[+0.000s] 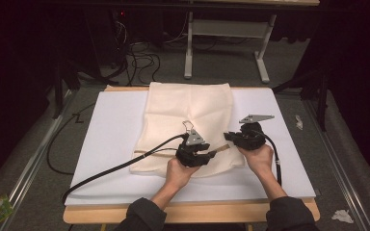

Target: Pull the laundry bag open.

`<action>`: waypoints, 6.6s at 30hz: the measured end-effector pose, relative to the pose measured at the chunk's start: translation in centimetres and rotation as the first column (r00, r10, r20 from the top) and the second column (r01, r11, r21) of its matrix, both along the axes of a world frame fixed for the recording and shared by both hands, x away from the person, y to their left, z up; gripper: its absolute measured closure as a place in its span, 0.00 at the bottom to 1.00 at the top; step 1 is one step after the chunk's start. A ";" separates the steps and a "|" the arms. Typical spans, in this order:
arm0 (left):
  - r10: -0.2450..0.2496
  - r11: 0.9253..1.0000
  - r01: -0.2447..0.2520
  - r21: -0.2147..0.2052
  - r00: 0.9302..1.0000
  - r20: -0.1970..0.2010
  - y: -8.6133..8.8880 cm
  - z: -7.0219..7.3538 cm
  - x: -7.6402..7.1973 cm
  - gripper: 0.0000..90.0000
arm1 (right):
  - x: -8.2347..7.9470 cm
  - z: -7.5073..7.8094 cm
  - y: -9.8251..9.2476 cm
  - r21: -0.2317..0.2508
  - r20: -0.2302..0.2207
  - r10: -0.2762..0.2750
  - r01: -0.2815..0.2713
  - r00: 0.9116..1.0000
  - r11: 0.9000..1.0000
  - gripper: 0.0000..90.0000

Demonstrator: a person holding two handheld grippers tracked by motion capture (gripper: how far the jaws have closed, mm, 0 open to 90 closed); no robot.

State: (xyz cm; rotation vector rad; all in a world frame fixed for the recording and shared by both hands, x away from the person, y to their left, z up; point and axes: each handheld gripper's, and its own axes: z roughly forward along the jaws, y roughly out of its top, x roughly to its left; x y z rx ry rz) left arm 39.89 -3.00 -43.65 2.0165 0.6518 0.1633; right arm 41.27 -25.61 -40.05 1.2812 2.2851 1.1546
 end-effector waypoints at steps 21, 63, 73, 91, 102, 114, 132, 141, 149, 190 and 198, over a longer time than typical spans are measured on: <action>-0.014 1.000 0.013 -0.022 0.999 -0.047 -2.0 -0.5 0.6 0.71 | 0.0 0.2 0.5 0.019 0.005 0.024 -0.024 1.000 1.000 0.98; -0.061 0.998 0.061 0.004 0.997 -0.046 -2.4 -0.4 0.6 0.97 | -0.4 -0.2 0.5 -0.037 -0.003 0.045 -0.045 0.999 0.998 0.99; -0.056 0.998 0.058 0.025 0.997 -0.052 -2.1 -0.1 0.6 0.97 | -0.5 -0.4 0.3 -0.039 0.004 0.045 -0.045 0.999 0.998 0.99; -0.040 0.998 0.041 0.043 0.998 -0.041 -0.9 -0.2 0.4 0.97 | -0.6 -0.6 -0.3 -0.045 0.010 0.041 -0.040 0.999 0.998 0.99; -0.031 0.998 0.032 0.045 0.999 -0.036 -0.4 -0.1 0.4 0.97 | -0.5 -0.7 -0.4 -0.046 0.018 0.040 -0.039 0.999 0.998 0.99; -0.006 0.999 0.007 0.031 0.999 -0.033 0.9 0.3 0.4 0.97 | -0.4 -0.7 -0.6 -0.024 0.015 0.027 -0.026 1.000 0.999 0.99; 0.024 1.000 -0.024 0.015 0.999 -0.025 3.2 0.6 0.5 0.97 | -0.2 -0.9 -1.1 -0.022 0.007 0.006 -0.006 1.000 1.000 0.99; 0.054 0.999 -0.053 0.005 0.998 -0.030 5.0 0.6 0.6 0.97 | -0.3 -1.0 -1.4 -0.031 -0.001 -0.013 0.013 1.000 0.999 0.99; 0.058 0.998 -0.057 0.014 0.998 -0.031 5.3 0.8 0.7 0.97 | -0.1 -1.0 -1.1 -0.036 -0.001 -0.011 0.011 1.000 0.999 0.99; 0.086 0.996 -0.086 -0.013 0.996 -0.031 7.3 1.2 0.8 0.97 | 0.2 -1.4 -1.5 -0.029 0.012 -0.029 0.029 1.000 0.999 0.99; 0.089 0.996 -0.089 -0.011 0.996 -0.032 7.6 1.3 0.9 0.97 | 0.3 -1.4 -1.4 -0.037 0.015 -0.031 0.032 0.999 0.999 0.99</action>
